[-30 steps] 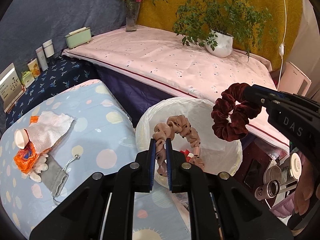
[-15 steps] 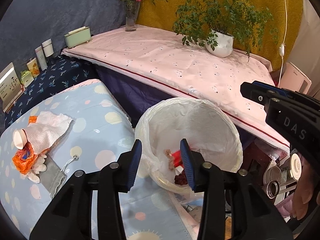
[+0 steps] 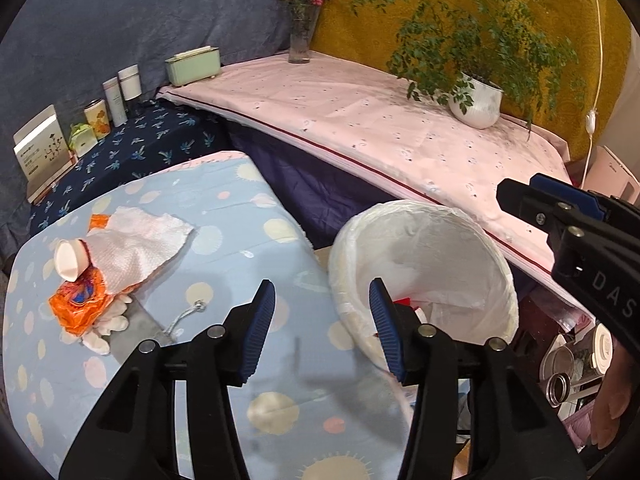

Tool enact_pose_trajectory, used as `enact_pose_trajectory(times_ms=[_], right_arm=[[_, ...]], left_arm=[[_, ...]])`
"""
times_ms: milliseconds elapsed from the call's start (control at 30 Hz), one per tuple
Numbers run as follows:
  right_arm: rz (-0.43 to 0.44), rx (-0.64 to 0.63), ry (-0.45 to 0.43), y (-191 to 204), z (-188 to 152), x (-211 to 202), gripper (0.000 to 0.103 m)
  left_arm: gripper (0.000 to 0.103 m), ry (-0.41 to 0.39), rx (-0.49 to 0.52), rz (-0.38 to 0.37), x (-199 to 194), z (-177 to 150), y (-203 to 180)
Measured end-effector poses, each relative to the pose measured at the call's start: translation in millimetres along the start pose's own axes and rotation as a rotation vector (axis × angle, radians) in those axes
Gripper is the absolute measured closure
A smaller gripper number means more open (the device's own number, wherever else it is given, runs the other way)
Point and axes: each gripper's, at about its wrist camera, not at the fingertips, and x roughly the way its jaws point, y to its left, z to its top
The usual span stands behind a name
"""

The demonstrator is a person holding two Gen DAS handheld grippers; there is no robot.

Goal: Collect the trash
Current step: 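Move the right tool back to the table and close it on the grey pouch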

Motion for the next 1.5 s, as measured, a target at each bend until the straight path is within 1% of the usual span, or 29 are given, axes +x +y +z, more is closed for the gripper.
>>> enact_pose_trajectory(times_ms=[133,467,533,800,900,967,1233,1367,1500], right_arm=[[0.027,-0.027,-0.002,17,1,0,0.066],[0.092,-0.082,0.035,58,-6,8,0.066],[0.108,-0.089,0.043,65,-7,10,0.066],[0.168,-0.131,0.084,102,-15,18,0.066],[0.187,-0.151,0.101,119,-19,23,0.065],[0.201,-0.162,0.113,132,-21,27,0.061],[0.252,-0.211,0.175,187,-36,58,0.06],[0.287,-0.189,0.205,212,-41,78,0.06],[0.307,-0.203,0.234,231,-49,92,0.06]], left_arm=[[0.048,-0.004,-0.034,0.034,-3,-5,22],[0.045,0.019,-0.113,0.137,-5,-27,89],[0.04,0.023,-0.131,0.156,-6,-32,103],[0.039,0.044,-0.197,0.212,-11,-52,153],[0.031,0.051,-0.223,0.229,-11,-61,170],[0.028,0.055,-0.237,0.244,-12,-68,182],[0.027,0.108,-0.313,0.294,-1,-94,234],[0.027,0.125,-0.336,0.31,4,-100,254],[0.027,0.13,-0.349,0.314,9,-101,268]])
